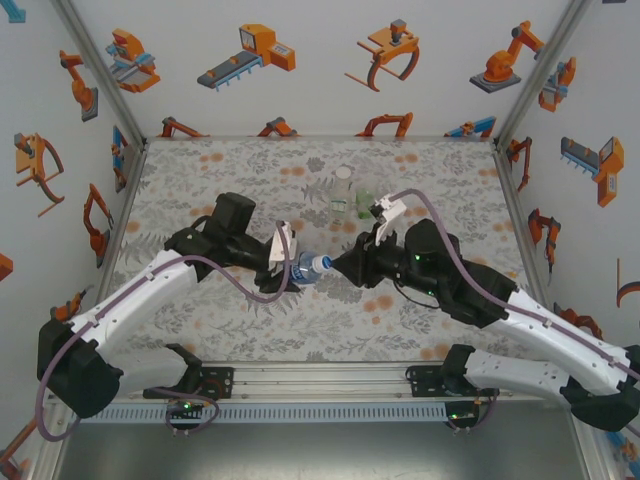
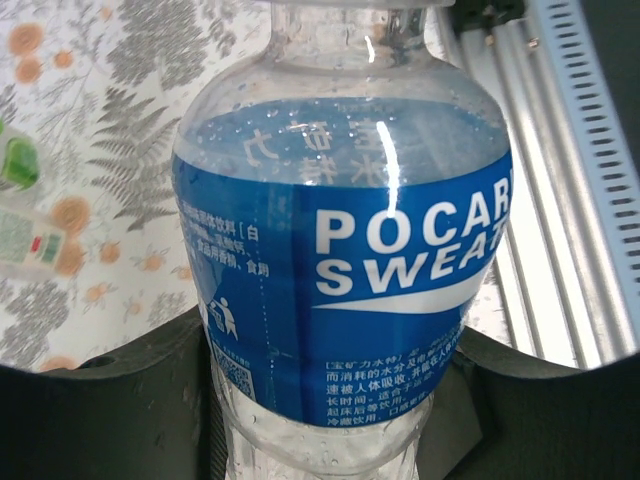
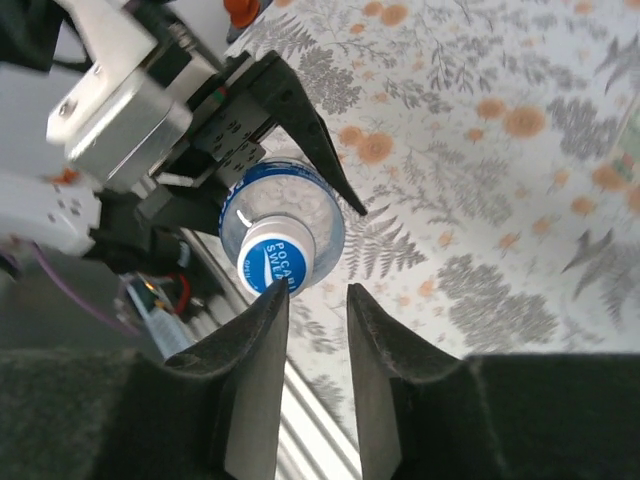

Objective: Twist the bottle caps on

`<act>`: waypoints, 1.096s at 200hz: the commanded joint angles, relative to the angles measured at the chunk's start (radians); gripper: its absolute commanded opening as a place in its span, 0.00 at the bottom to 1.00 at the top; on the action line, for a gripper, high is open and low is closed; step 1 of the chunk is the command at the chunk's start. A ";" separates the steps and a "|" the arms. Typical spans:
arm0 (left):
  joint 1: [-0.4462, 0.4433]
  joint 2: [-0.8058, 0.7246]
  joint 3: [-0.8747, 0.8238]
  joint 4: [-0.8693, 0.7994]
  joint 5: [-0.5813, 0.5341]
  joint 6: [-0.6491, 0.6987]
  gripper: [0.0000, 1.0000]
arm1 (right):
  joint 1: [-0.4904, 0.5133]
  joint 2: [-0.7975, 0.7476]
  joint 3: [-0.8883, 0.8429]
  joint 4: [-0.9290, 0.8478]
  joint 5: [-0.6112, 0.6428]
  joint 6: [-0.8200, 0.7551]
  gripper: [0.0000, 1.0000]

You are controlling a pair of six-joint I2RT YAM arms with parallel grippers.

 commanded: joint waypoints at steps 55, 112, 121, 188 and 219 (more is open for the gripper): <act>-0.036 0.005 0.048 0.275 0.439 -0.259 0.00 | -0.002 -0.022 0.041 0.342 -0.353 -0.341 0.44; -0.113 0.013 0.118 0.274 0.528 -0.278 0.00 | -0.001 0.007 0.033 0.539 -0.667 -0.382 0.53; -0.120 0.012 0.125 0.274 0.535 -0.279 0.00 | -0.001 0.014 0.031 0.568 -0.719 -0.386 0.51; -0.142 0.021 0.152 0.274 0.550 -0.276 0.00 | -0.001 0.044 0.026 0.657 -0.765 -0.337 0.34; -0.144 0.021 0.163 0.275 0.551 -0.269 0.00 | -0.001 0.048 0.025 0.610 -0.753 -0.353 0.35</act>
